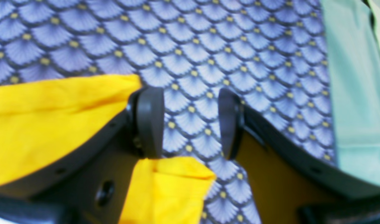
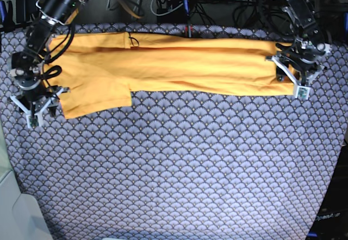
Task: Fold the T-shirt properly
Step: 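Grasp the hanging sleeve with the right gripper and tuck it onto the fold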
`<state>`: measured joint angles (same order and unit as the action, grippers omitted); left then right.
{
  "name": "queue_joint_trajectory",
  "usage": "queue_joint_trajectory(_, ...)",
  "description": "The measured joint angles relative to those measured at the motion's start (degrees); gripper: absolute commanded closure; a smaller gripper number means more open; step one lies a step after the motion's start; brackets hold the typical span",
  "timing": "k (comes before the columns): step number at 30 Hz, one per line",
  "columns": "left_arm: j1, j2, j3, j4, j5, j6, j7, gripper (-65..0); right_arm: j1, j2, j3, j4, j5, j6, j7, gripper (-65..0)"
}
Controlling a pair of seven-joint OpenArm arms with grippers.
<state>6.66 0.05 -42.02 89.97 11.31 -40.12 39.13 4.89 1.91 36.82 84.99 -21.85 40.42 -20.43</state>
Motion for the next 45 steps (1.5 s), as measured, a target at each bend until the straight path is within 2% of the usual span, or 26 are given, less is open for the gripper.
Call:
queue_joint_trajectory(8,0.0,0.11,0.0,0.0,-0.02,-0.02,0.0,-28.5,0.17,-1.16,-3.3,-0.39,0.02,0.02,-0.37,-29.0)
queue_joint_trajectory(16,0.11,0.09,0.02,0.04,0.0,0.0,0.02,-28.5,3.69,-0.02,-4.35,-9.75,0.0,0.04,0.02,-29.0)
queue_joint_trajectory(19,0.2,0.09,0.0,0.09,-0.02,-0.02,0.02,-28.5,4.09,0.94,-4.11,-10.93,0.0,-0.07,0.07,-29.0)
queue_joint_trajectory(29,0.15,0.11,0.0,0.13,-0.02,0.0,0.02,-28.5,3.8,0.63,-4.24,-11.85,-0.13,-0.17,0.09,-29.0)
queue_joint_trajectory(37,0.15,0.09,0.0,0.13,0.0,-0.02,0.02,-28.5,4.09,1.25,-4.09,-16.57,1.79,-0.42,3.32,-28.0)
queue_joint_trajectory(40,0.2,0.11,0.0,0.13,0.0,-0.02,0.02,-28.5,4.11,1.25,-4.09,-16.61,2.14,-0.39,3.28,-20.1)
queue_joint_trajectory(44,0.2,0.11,0.0,0.13,-0.02,-0.02,0.02,-28.5,4.31,1.16,-4.15,-16.76,2.58,-0.13,3.1,0.0)
queue_joint_trajectory(45,0.22,0.11,0.0,0.13,-0.02,-0.02,0.0,-28.5,4.35,1.42,-4.31,-16.41,2.49,0.07,2.56,0.0)
